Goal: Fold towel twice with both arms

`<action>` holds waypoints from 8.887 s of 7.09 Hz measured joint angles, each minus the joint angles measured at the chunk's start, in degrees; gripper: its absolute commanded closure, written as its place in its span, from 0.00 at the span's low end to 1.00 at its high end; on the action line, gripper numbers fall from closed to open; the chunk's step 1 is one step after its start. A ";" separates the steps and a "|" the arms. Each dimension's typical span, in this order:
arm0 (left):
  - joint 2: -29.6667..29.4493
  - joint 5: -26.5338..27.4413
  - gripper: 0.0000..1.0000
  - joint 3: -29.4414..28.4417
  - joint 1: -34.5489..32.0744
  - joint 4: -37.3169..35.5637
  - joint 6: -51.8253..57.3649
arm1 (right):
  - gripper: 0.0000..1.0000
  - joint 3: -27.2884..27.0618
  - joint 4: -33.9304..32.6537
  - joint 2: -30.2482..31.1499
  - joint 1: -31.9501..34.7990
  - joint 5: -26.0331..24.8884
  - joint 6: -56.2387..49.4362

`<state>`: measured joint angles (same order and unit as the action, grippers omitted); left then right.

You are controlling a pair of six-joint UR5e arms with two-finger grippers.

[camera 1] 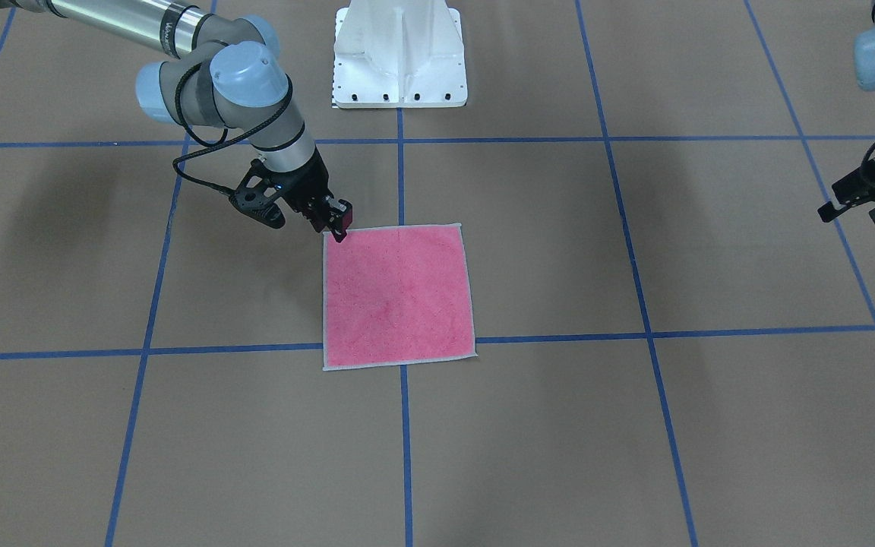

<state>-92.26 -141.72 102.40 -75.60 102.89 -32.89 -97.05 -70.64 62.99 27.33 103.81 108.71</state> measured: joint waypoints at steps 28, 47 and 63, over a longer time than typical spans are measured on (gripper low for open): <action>-0.99 -0.11 0.00 0.23 1.36 2.79 -9.04 | 1.00 -1.18 -0.14 0.64 -0.59 0.21 2.69; -27.45 38.56 0.54 -9.78 50.16 17.12 -68.30 | 1.00 -4.03 -0.60 2.74 -0.44 0.61 2.47; -27.21 38.50 0.68 -8.09 51.17 15.59 -73.50 | 1.00 -3.93 -0.52 2.70 -0.22 0.63 2.21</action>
<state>-119.47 -103.21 94.32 -24.43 118.48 -106.39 -100.98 -71.16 65.69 27.11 104.44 110.92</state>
